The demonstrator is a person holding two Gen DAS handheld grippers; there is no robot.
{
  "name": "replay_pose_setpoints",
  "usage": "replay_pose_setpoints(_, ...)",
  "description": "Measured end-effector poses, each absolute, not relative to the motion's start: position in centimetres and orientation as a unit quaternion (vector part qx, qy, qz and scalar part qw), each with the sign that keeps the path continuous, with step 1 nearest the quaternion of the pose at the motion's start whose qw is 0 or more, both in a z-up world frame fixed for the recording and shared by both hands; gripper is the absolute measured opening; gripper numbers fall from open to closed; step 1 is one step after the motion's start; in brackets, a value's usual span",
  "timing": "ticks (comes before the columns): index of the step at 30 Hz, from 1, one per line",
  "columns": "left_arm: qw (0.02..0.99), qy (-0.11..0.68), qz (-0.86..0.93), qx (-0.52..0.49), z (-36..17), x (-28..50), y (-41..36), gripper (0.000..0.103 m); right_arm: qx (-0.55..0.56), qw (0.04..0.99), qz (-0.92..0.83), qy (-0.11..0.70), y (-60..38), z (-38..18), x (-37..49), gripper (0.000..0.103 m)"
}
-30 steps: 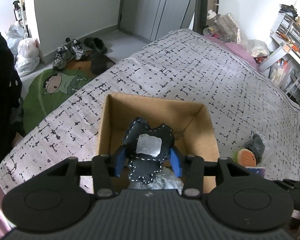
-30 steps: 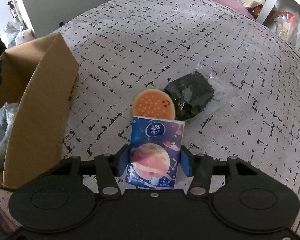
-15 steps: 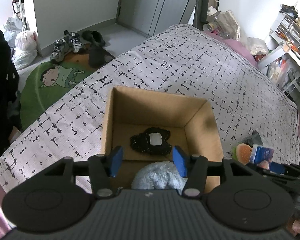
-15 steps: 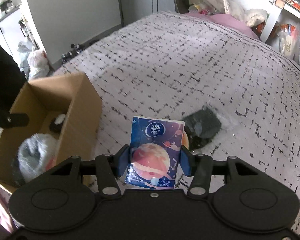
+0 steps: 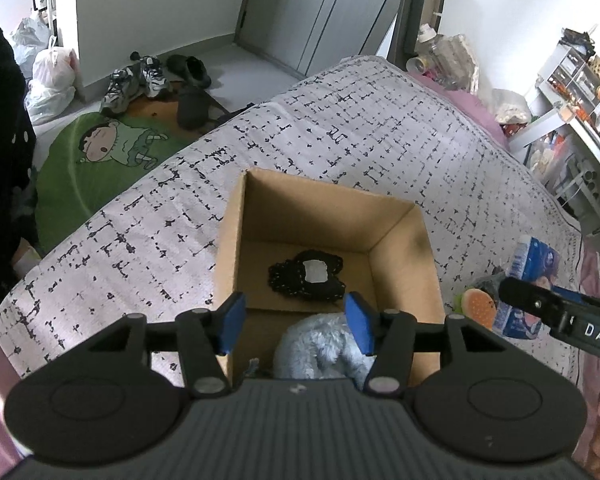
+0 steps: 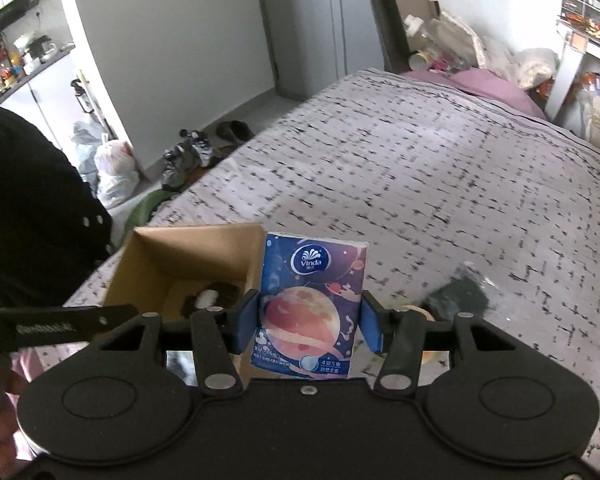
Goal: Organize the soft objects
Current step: 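Lower the tissue pack into the box and open the right gripper, then grasp the burger toy with the left gripper while the right gripper approaches the bagged black item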
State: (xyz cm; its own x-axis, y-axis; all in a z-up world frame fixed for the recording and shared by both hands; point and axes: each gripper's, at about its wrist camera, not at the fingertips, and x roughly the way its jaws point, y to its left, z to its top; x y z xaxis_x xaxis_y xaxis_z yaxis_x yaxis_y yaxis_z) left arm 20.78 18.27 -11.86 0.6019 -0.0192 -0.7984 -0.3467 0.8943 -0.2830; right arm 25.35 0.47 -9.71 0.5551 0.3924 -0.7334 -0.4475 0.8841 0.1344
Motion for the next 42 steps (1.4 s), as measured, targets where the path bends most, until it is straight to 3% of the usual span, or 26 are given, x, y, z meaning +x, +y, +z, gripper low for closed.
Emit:
replay_pose_setpoints(11, 0.873, 0.427, 0.093, -0.217, -10.8, 19.7, 18.7, 0.054, -0.051, 0.863, 0.276, 0.421, 4.1, -10.4, 24.1, 0.052)
replay_pose_setpoints(15, 0.874, 0.425, 0.096, -0.217, -10.3, 19.3, 18.8, 0.054, -0.059, 0.856, 0.277, 0.432, 4.7, -11.5, 24.4, 0.059)
replay_pose_setpoints(21, 0.878, 0.420, 0.100, -0.206, -9.3, 18.9, 18.5, 0.054, -0.019, 0.854, 0.287, 0.433, 3.4, -11.1, 24.7, 0.067)
replay_pose_setpoints(33, 0.886, 0.419, 0.094, -0.174, -7.2, 19.7, 15.1, 0.054, 0.025, 0.865, 0.254, 0.431, -2.8, -9.1, 26.1, 0.069)
replay_pose_setpoints(39, 0.887, 0.424, 0.088, -0.163, -6.8, 20.7, 12.4, 0.054, 0.040, 0.869, 0.242, 0.430, -5.8, -8.9, 26.8, 0.077)
replay_pose_setpoints(42, 0.887, 0.426, 0.086, -0.158, -6.6, 21.2, 11.0, 0.054, 0.055, 0.871, 0.240, 0.425, -7.5, -8.4, 27.1, 0.086)
